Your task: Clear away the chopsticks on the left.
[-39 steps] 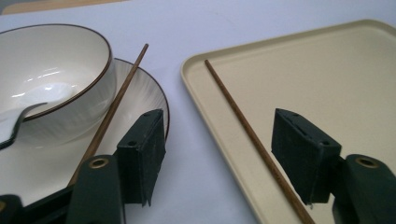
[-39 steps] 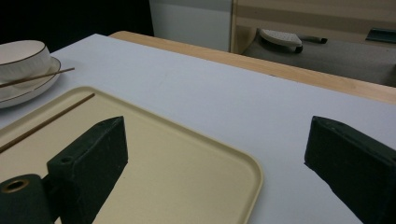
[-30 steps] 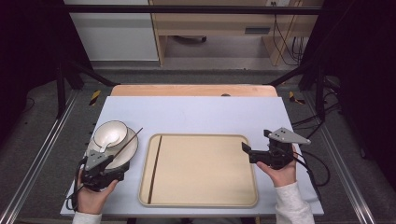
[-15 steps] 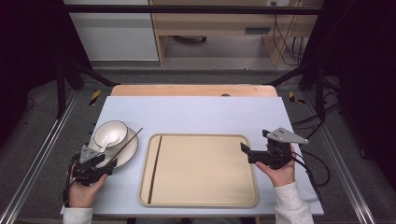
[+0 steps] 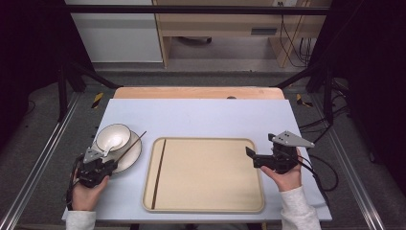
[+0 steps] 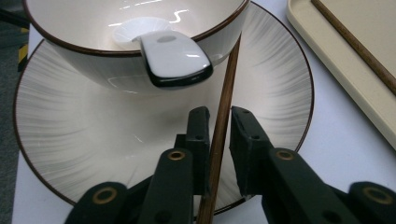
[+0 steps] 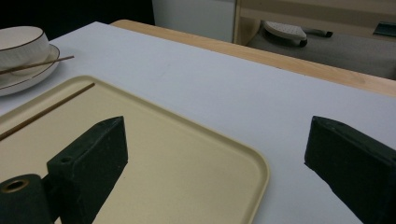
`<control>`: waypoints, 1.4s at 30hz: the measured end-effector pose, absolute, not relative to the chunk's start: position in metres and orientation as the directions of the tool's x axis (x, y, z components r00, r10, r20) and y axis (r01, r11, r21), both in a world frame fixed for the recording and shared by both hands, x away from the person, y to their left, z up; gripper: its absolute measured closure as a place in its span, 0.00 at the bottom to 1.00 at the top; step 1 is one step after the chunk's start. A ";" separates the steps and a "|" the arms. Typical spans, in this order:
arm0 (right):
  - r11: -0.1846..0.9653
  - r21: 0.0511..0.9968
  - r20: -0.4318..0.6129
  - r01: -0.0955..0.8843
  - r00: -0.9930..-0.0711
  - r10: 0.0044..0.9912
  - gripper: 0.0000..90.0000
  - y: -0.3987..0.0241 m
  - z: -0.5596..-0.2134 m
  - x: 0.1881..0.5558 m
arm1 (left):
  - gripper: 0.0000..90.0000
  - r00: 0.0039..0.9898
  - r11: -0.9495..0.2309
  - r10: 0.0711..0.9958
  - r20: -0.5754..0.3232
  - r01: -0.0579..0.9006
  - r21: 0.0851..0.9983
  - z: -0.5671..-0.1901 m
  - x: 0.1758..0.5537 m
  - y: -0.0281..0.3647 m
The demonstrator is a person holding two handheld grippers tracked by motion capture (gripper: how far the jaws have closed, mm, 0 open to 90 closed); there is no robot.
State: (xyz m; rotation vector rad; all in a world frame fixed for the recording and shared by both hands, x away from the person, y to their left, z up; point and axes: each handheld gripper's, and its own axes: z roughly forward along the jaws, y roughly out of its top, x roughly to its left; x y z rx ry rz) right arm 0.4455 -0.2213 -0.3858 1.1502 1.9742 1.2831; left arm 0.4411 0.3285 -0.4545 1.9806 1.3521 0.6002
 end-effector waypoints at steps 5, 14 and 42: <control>0.195 0.907 0.024 0.373 -0.507 0.861 0.07 -0.221 -0.386 0.446 | 0.90 0.378 -0.260 0.926 0.004 0.630 0.732 -0.454 0.441 0.326; 0.191 0.909 0.024 0.371 -0.505 0.863 0.07 -0.222 -0.385 0.445 | 0.93 0.389 -0.273 0.921 0.013 0.621 0.735 -0.451 0.437 0.317; 0.181 0.912 0.030 0.368 -0.499 0.866 0.07 -0.224 -0.383 0.443 | 0.93 0.335 -0.176 0.942 -0.018 0.539 0.824 -0.431 0.406 0.256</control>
